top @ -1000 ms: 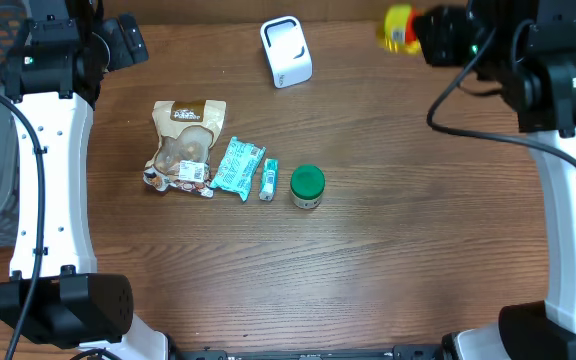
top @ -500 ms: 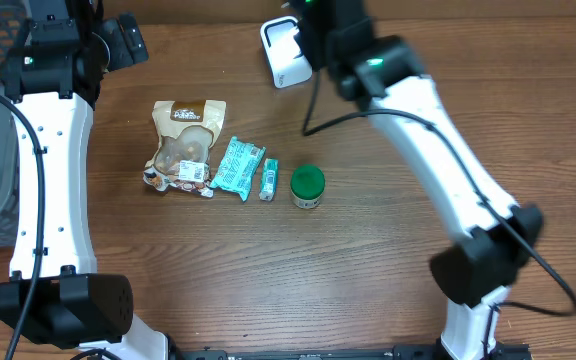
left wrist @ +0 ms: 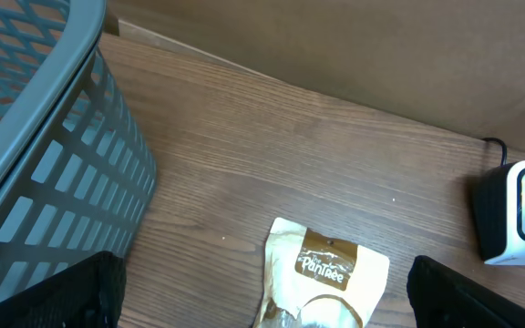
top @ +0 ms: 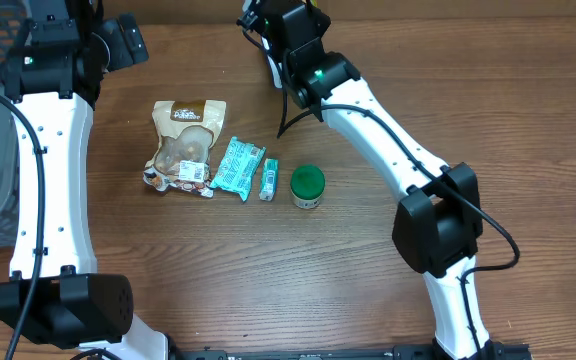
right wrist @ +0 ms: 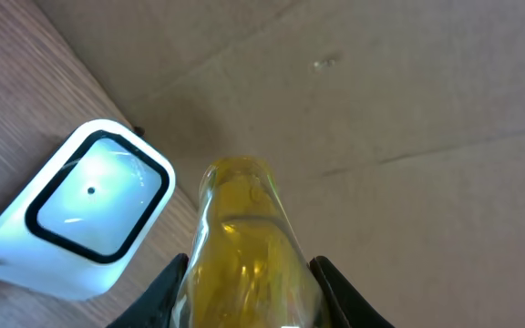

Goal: Scan the item barcode
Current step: 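Hold the bottle over the white scanner with the right gripper, then move the bottle right and lower it onto the table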

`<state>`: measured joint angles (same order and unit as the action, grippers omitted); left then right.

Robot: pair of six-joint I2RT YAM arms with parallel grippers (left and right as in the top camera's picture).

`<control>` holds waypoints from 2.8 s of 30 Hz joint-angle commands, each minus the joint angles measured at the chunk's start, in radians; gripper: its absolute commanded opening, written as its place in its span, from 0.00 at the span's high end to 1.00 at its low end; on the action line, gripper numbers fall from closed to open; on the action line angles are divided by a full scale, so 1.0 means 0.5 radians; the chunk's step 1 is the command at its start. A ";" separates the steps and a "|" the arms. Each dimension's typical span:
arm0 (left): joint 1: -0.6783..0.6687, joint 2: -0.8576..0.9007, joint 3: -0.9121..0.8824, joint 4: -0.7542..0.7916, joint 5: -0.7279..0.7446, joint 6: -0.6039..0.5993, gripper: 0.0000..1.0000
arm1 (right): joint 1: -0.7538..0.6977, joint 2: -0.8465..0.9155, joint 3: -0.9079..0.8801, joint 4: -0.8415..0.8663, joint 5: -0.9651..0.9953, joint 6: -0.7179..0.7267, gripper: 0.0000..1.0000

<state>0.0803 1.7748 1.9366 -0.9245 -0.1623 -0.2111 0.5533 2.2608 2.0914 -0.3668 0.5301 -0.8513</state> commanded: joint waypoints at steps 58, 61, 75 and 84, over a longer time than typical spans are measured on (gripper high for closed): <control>0.008 0.005 0.017 0.001 -0.026 -0.027 0.00 | -0.066 0.276 0.008 0.345 -0.230 0.463 0.68; 0.008 0.005 0.017 0.000 -0.026 -0.027 0.01 | -0.063 0.276 0.008 0.298 -0.242 0.491 0.68; 0.008 0.005 0.017 0.001 -0.027 -0.027 0.00 | -0.098 -0.189 0.009 0.150 -0.098 1.022 0.80; 0.008 0.005 0.017 0.001 -0.026 -0.027 0.00 | -0.351 -0.604 0.009 -0.925 -0.105 1.883 0.86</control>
<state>0.0803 1.7748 1.9366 -0.9249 -0.1623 -0.2111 0.4541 2.0556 2.0815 -0.7055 0.4488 -0.1566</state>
